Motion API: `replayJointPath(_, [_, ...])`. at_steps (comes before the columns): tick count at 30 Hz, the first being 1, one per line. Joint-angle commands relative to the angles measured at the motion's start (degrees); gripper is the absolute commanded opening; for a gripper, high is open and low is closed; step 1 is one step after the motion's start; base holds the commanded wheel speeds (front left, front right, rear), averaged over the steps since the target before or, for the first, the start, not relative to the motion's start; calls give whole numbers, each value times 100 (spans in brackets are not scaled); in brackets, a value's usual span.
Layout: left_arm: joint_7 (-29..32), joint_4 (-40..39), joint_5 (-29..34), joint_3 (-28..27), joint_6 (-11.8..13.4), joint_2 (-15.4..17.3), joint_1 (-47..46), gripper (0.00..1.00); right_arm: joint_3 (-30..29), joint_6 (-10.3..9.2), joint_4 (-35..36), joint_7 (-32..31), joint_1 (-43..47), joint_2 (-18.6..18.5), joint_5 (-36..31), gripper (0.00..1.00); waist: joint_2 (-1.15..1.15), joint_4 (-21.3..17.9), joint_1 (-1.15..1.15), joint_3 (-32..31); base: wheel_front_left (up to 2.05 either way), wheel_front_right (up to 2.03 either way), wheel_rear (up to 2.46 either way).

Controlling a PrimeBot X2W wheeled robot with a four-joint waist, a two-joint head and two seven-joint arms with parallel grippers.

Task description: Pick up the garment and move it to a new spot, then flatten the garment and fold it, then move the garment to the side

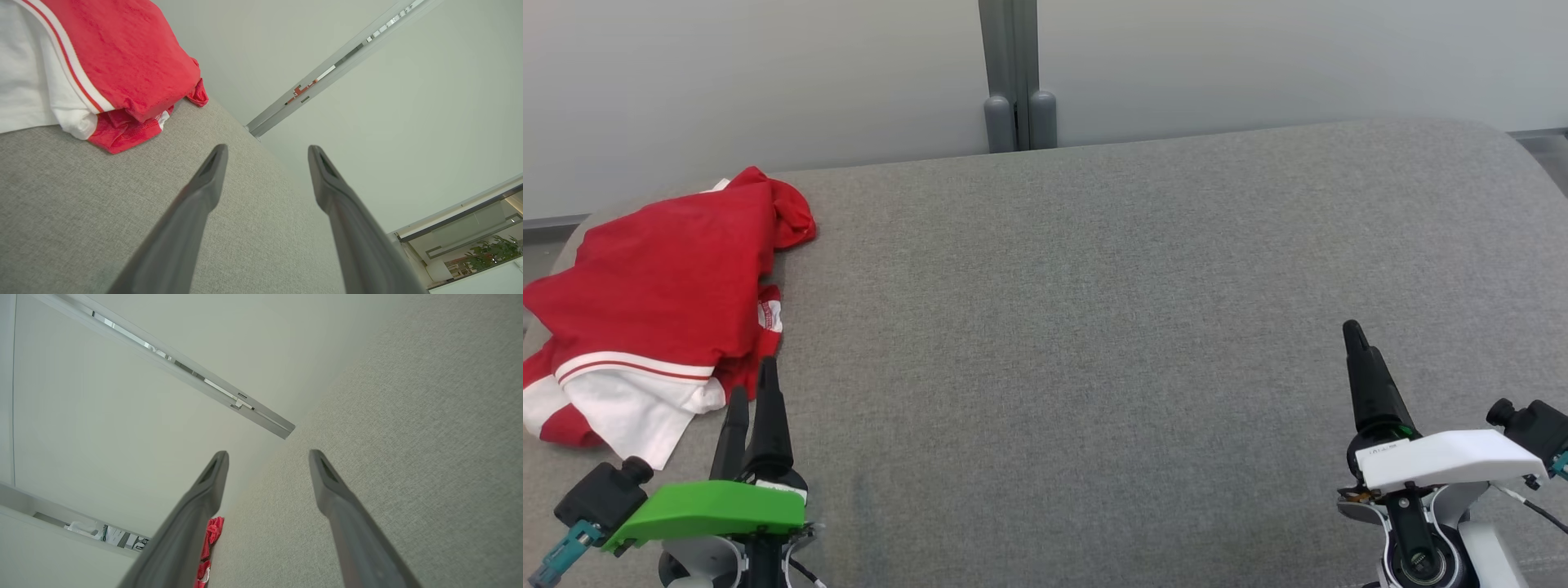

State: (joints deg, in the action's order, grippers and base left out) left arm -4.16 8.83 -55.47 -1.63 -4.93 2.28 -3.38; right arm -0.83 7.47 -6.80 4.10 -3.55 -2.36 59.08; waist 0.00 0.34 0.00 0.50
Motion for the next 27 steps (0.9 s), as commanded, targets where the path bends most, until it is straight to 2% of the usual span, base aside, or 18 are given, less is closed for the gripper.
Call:
replayJointPath(1, [-64, -108, 269, 31, 30, 47, -83, 100, 37, 2, 127, 68, -13, -35, -214, 100, 0, 4, 0, 2, 0, 0, 0])
replayJointPath(27, [-482, -103, 2563, 317, 179, 60, -57, 100, 340, 2, 313, 492, 60, -48, -2187, 100, 0, 30, 0, -20, 0, 0, 0])
